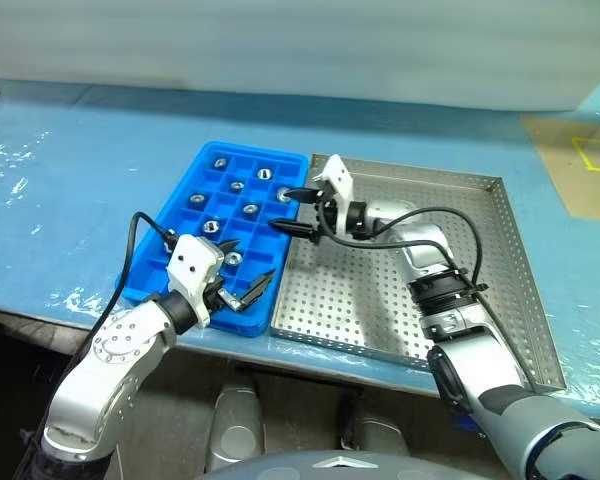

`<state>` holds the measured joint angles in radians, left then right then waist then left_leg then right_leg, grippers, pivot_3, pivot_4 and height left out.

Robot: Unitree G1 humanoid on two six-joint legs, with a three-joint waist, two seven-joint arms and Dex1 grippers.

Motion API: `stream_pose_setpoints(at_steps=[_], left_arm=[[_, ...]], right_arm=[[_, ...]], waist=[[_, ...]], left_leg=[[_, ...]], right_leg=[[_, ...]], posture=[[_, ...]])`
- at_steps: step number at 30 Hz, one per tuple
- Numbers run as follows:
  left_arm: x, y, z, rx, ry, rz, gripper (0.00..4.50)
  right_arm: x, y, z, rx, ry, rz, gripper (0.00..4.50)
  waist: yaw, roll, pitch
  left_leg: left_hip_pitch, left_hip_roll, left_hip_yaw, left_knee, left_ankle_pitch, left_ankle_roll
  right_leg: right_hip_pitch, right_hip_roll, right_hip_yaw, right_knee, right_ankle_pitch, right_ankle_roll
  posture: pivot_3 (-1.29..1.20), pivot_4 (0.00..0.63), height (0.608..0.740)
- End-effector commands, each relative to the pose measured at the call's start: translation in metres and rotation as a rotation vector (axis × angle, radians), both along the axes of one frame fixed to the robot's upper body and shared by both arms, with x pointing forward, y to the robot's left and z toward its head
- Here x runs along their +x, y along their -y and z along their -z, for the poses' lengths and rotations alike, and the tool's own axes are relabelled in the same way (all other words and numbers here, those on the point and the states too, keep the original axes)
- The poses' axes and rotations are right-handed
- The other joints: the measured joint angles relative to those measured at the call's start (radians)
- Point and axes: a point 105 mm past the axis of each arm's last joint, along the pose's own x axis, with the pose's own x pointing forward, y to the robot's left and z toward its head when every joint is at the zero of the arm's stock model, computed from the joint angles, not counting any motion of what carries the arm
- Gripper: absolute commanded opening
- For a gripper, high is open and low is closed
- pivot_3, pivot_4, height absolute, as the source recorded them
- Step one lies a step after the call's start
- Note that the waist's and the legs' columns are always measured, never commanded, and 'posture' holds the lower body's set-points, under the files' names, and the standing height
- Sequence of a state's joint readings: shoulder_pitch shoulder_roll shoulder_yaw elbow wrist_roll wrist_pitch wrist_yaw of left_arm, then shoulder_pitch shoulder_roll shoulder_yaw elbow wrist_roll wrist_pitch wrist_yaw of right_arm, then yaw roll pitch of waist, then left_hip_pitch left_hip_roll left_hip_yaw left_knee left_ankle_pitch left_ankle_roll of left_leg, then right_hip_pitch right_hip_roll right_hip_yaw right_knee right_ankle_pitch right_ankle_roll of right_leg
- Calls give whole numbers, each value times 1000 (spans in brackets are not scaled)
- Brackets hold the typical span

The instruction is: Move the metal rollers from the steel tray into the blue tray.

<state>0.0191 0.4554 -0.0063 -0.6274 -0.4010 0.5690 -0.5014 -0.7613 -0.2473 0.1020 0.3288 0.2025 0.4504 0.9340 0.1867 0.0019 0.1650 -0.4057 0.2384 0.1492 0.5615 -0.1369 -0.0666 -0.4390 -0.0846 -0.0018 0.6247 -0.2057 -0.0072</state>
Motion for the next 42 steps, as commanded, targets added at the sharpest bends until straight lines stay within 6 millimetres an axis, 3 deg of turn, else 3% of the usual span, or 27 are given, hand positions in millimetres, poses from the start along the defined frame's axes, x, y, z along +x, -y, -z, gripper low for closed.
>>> stream_pose_setpoints(at_steps=[1, 9, 18, 23, 35, 38, 42], left_arm=[[5, 7, -8, -4, 45, 64, 4500], [22, 27, -9, -16, 51, 172, 4500], [28, 31, -5, -18, 48, 212, 4500], [27, 33, -5, -20, 51, 218, 4500], [27, 34, -9, -19, 61, 213, 4500], [26, 34, -9, -18, 61, 214, 4500], [26, 33, -9, -16, 62, 211, 4500]], right_arm=[[8, 22, -15, 34, 43, 113, 4360], [29, 83, -5, -24, 9, 455, 4360], [39, 139, 16, -87, -74, 739, 4360], [40, 154, 28, -129, -118, 807, 4360], [35, 168, 55, -198, -223, 845, 4360], [33, 167, 55, -196, -215, 833, 3796], [31, 164, 57, -194, -216, 817, 2405]], waist=[[-13, 0, 0], [-63, 0, 0], [-94, 0, 0], [-94, 0, 0], [-93, 0, 0], [-93, 0, 0], [-93, 0, 0]], left_leg=[[0, 0, 0, 0, 0, 0], [0, 1, 0, 0, 2, -4], [2, 1, 1, 0, 2, -4], [3, 1, 1, 1, 2, -4], [3, 1, 1, 1, 2, -4], [3, 1, 1, 1, 2, -4], [3, 1, 1, 1, 2, -4]], right_leg=[[0, 0, 0, 0, 0, 0], [0, 3, 1, 0, 1, -1], [0, 6, 3, 0, 1, -1], [1, 6, 3, 0, 1, -2], [1, 6, 3, 0, 1, -2], [1, 6, 3, 0, 1, -2], [1, 6, 3, 0, 1, -2]], posture=[[162, 150, 740], [42, 150, 740], [7, 150, 740], [11, 150, 740], [25, 150, 740], [24, 150, 740], [26, 150, 740]])
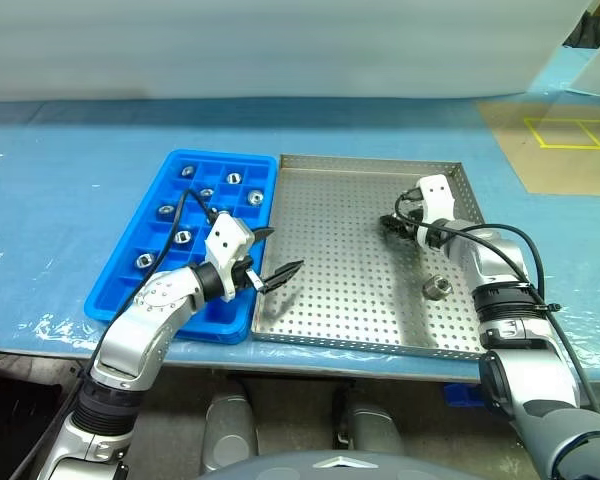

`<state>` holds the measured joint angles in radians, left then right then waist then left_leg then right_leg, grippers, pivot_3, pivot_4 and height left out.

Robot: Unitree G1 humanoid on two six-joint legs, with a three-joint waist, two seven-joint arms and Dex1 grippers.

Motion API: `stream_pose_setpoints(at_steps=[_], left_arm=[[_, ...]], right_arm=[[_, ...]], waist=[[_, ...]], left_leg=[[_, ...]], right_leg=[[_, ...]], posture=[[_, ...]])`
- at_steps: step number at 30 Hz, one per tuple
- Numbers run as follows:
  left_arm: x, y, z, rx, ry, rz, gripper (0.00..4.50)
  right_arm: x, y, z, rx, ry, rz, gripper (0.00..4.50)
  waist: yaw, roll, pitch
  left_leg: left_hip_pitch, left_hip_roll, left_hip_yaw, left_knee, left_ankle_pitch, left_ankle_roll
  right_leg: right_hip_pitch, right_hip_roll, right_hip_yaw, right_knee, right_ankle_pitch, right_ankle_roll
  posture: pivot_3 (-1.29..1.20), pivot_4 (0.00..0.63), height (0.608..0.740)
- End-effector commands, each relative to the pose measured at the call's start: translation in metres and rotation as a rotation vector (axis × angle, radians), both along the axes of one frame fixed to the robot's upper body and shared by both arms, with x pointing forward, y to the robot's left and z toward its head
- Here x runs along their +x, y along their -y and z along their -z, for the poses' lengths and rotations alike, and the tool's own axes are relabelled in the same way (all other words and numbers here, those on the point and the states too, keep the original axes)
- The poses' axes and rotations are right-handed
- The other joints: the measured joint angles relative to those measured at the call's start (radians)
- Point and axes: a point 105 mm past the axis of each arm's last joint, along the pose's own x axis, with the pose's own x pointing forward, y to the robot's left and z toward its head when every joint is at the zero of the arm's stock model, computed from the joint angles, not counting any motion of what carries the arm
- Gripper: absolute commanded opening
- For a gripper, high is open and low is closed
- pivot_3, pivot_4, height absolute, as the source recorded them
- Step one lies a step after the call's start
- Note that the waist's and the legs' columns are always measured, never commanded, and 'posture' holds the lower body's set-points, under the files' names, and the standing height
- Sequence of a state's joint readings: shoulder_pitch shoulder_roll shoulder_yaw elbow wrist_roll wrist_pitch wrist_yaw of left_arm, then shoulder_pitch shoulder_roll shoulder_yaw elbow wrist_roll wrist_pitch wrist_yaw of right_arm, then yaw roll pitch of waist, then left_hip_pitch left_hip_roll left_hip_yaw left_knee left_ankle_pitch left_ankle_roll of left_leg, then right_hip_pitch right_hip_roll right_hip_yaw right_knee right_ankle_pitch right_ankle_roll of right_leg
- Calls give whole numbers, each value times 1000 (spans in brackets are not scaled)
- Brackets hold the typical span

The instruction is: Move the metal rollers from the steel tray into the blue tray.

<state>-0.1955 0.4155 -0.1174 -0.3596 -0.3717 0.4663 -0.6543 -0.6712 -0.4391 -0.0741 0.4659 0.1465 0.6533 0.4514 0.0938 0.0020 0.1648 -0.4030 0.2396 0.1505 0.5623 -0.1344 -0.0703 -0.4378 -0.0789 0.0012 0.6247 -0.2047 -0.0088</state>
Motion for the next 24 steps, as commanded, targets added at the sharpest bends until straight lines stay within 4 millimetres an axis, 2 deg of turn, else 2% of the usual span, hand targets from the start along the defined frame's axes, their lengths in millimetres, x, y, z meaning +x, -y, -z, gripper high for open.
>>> stream_pose_setpoints(at_steps=[1, 2, 5, 8, 13, 17, 22, 24], left_arm=[[-2, 1, -14, -5, 56, 12, 4500], [-2, 1, -14, -4, 57, 10, 4500], [-1, 0, -13, 0, 58, 7, 4500], [-1, -2, -12, 8, 62, 1, 4500], [-4, -6, -13, 7, 63, -34, 4500], [-10, -9, -11, 9, 62, -70, 4500], [-17, -14, -10, -5, 56, -130, 4500], [-20, -18, -11, -11, 55, -169, 4500]], right_arm=[[-2, -1, -5, -13, 23, -21, 2076], [-2, -1, -5, -17, 24, -25, 1664], [-3, -3, -5, -25, 34, -38, 1655], [-3, -13, -10, -37, 84, -94, 1655], [2, -42, -26, 20, 164, -185, 1655], [7, -65, -29, 19, 175, -256, 1655], [11, -97, -45, 60, 228, -367, 1655], [11, -116, -56, 88, 259, -437, 1655]], waist=[[0, 0, 0], [0, 0, 0], [0, 0, 0], [0, 0, 0], [0, 0, 0], [3, 0, 0], [8, 0, 0], [11, 0, 0]], left_leg=[[0, 0, 0, 0, 0, 0], [0, 0, 0, 0, 0, 0], [0, 0, 0, 0, 0, 0], [0, 0, 0, 0, 0, 0], [0, 0, 0, 0, 0, 0], [0, 0, 0, -1, 0, 1], [-1, 1, 0, -1, -2, 3], [-1, 1, 0, -1, -2, 3]], right_leg=[[0, 0, 0, 0, 0, 0], [0, 0, 0, 0, 0, 0], [0, 0, 0, 0, 0, 0], [0, 0, 0, 0, 0, 0], [0, 0, 0, 0, 0, 0], [-1, 0, -1, -1, 0, 0], [0, -2, -1, -1, 0, 0], [-1, -2, -1, -1, 0, 0]], posture=[[28, 150, 740], [28, 150, 740], [28, 150, 740], [53, 150, 740], [96, 150, 740], [145, 150, 740], [202, 150, 740], [227, 150, 740]])
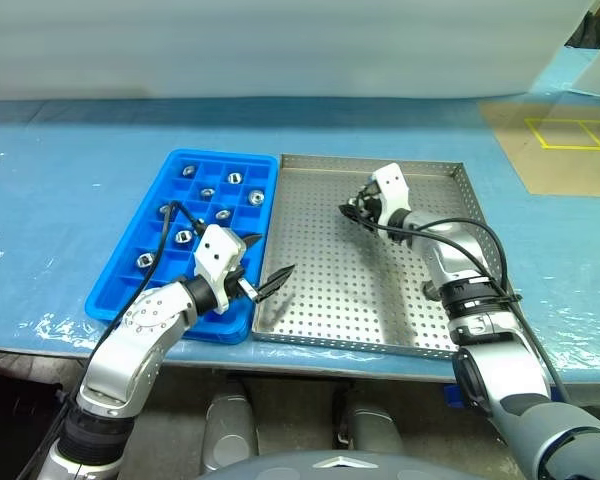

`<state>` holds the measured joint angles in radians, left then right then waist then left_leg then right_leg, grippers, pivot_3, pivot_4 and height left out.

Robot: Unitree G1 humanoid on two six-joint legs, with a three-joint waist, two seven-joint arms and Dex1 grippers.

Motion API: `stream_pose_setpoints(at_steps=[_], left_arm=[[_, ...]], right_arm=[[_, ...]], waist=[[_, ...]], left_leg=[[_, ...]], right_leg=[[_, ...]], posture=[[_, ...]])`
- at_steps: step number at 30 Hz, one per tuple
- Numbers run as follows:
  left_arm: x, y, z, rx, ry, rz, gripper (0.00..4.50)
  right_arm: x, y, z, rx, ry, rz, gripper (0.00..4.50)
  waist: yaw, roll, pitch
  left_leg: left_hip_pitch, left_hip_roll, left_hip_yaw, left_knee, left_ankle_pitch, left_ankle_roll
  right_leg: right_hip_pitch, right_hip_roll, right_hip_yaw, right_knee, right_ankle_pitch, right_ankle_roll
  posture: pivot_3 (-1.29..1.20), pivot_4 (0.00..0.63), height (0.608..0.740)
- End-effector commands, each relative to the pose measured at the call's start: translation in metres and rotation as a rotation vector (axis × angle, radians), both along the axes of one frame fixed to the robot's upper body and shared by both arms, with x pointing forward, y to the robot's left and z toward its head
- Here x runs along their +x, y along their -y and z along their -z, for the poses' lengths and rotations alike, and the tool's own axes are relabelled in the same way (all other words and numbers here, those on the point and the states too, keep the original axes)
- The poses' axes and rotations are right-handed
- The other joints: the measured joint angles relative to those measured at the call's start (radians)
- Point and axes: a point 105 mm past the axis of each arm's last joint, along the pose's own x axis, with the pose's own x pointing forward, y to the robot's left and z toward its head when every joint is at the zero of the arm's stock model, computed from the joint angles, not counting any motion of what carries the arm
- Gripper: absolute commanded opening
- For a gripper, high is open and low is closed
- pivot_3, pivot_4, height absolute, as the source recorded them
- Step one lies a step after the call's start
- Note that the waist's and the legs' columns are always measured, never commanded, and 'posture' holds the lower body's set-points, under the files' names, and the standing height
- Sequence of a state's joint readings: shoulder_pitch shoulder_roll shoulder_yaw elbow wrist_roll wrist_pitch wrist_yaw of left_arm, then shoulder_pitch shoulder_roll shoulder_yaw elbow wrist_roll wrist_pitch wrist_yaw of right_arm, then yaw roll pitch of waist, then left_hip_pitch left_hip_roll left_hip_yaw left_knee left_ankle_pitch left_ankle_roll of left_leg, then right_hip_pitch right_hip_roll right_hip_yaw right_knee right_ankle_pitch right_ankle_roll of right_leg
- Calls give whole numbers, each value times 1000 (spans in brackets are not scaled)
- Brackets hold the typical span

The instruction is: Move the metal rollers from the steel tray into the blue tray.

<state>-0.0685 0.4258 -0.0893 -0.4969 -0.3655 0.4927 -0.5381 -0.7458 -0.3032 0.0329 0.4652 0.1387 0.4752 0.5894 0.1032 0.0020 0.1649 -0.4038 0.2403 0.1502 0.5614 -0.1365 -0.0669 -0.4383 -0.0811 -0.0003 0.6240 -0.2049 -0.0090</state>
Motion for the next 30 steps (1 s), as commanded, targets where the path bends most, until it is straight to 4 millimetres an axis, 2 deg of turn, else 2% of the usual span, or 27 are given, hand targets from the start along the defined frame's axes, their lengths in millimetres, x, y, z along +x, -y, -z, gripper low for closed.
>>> stream_pose_setpoints(at_steps=[1, 9, 17, 23, 30], left_arm=[[-7, -6, -14, -15, 53, -61, 4500], [-17, -16, -13, -25, 39, -161, 4500], [-24, -21, -11, -34, 29, -228, 4500], [-32, -26, -9, -37, 17, -273, 4500], [-37, -29, -8, -40, 11, -297, 4500]], right_arm=[[2, -32, -34, 46, 102, -130, 1655], [-7, -82, -51, 65, 122, -336, 1655], [-22, -117, -49, 43, 94, -505, 1655], [-32, -132, -42, 6, 71, -601, 1655], [-41, -134, -26, -81, 29, -689, 1655]], waist=[[-1, 0, 0], [23, 0, 0], [56, 0, 0], [81, 0, 0], [107, 0, 0]], left_leg=[[0, 0, 0, 0, 0, 0], [-1, 0, 0, 0, 0, 1], [-3, 0, -1, -1, -1, 1], [-4, 1, -1, -1, -1, 1], [-5, 1, -2, -2, -1, 1]], right_leg=[[0, 0, 0, 0, 0, 0], [-1, 0, -1, -1, 0, 0], [-2, 0, -1, -1, 0, 0], [-2, 0, -1, -2, 0, 0], [-4, 0, -1, -2, -1, 0]], posture=[[234, 150, 740], [319, 150, 740], [398, 150, 740], [445, 150, 740], [467, 150, 740]])
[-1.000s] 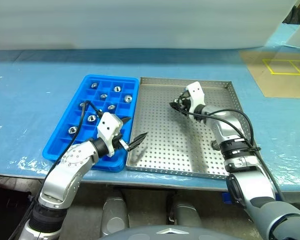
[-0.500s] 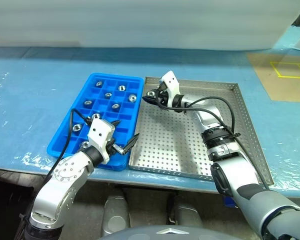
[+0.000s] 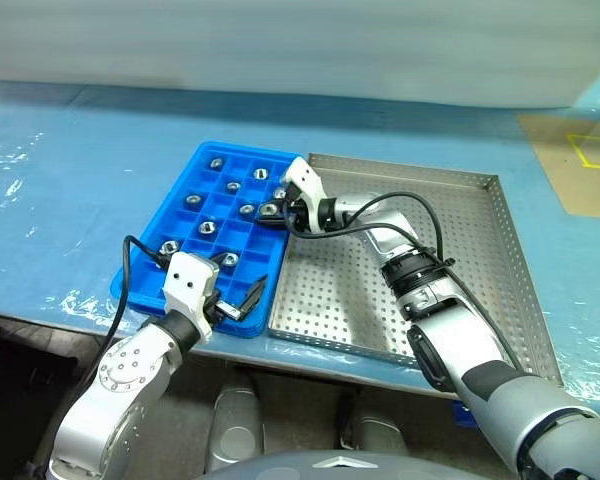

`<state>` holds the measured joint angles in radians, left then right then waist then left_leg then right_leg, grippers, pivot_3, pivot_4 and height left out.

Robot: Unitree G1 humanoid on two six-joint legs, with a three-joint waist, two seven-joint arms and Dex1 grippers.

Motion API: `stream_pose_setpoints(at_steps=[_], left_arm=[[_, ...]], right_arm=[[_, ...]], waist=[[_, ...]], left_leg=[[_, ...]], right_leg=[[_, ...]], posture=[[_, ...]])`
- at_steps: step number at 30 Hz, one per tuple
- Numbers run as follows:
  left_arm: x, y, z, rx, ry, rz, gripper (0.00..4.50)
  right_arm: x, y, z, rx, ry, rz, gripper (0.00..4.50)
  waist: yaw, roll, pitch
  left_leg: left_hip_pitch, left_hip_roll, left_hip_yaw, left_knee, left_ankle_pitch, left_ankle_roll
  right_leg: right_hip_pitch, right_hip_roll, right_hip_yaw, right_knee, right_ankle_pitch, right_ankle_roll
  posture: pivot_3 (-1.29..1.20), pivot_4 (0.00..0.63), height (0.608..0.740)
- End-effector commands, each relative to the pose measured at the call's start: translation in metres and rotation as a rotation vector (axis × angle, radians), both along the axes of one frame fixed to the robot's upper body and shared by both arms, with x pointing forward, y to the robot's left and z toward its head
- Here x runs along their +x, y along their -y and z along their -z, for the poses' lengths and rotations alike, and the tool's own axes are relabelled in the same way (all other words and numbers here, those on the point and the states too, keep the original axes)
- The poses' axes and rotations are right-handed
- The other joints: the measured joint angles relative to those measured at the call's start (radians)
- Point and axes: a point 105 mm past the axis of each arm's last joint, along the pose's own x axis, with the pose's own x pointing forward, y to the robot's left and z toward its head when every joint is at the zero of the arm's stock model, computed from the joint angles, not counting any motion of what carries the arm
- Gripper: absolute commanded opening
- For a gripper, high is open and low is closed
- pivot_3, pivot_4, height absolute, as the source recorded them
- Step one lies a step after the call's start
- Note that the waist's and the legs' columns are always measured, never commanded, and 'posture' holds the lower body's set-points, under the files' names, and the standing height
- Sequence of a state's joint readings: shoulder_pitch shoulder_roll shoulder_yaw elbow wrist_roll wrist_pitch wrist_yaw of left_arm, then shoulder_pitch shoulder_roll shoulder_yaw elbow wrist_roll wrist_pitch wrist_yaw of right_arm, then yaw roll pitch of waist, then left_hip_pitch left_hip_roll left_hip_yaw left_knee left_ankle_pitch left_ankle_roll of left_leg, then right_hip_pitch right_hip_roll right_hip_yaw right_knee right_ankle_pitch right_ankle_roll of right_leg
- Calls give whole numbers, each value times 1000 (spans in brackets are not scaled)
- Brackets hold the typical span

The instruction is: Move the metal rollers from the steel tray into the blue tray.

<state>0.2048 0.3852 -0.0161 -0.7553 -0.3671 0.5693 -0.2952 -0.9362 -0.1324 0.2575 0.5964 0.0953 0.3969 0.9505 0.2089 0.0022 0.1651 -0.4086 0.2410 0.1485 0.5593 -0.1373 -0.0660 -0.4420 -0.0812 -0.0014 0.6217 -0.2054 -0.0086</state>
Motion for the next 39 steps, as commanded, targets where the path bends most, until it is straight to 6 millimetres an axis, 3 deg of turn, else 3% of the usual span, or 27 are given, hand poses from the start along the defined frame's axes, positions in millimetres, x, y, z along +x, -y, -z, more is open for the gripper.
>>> stream_pose_setpoints(at_steps=[1, 10, 17, 19, 26, 32, 35, 39], left_arm=[[-3, -1, -14, -4, 59, -9, 4500], [-2, -2, -14, -2, 62, -17, 4500], [2, 0, -15, 8, 67, 4, 4500], [4, 1, -16, 12, 72, 14, 4500], [16, 6, -21, 20, 92, 77, 4500], [31, 18, -26, 17, 114, 195, 4500], [38, 29, -26, 15, 122, 273, 4500], [44, 41, -26, 4, 132, 348, 4500]], right_arm=[[-5, -6, -10, -17, 45, -68, 1655], [-9, -4, 3, -84, 30, -104, 1655], [-7, 1, 5, -86, 34, -80, 3995], [-4, 4, 5, -83, 41, -53, 4483], [6, 29, -5, -13, 58, 57, 4483], [2, 75, -12, 26, 64, 158, 4483], [-6, 102, -14, 44, 74, 216, 4483], [-26, 118, -20, 111, 75, 239, 4483]], waist=[[4, 0, 0], [15, 0, 0], [26, 0, 0], [26, 0, 0], [25, 0, 0], [10, 0, 0], [-11, 0, 0], [-52, 0, 0]], left_leg=[[0, 0, 0, 0, 0, 0], [-1, 0, 0, 0, 0, 0], [0, 0, 0, 0, 0, 0], [0, 0, 0, 0, 0, 0], [0, 0, 0, 0, 0, 0], [0, 0, 0, 2, 1, -1], [1, 0, 0, 2, 2, -3], [1, 0, 0, 2, 3, -4]], right_leg=[[0, 0, 0, 0, 0, 0], [0, 0, 0, 0, 0, 0], [0, 0, 0, 0, 0, 0], [0, 0, 0, 0, 0, 0], [0, 0, 0, 1, 0, 0], [1, 1, 1, 2, 0, 0], [1, 1, 1, 2, 0, 0], [1, 2, 2, 2, 1, 0]], posture=[[467, 150, 740], [472, 150, 740], [459, 150, 740], [438, 150, 740], [328, 150, 740], [222, 150, 740], [153, 150, 740], [77, 150, 740]])
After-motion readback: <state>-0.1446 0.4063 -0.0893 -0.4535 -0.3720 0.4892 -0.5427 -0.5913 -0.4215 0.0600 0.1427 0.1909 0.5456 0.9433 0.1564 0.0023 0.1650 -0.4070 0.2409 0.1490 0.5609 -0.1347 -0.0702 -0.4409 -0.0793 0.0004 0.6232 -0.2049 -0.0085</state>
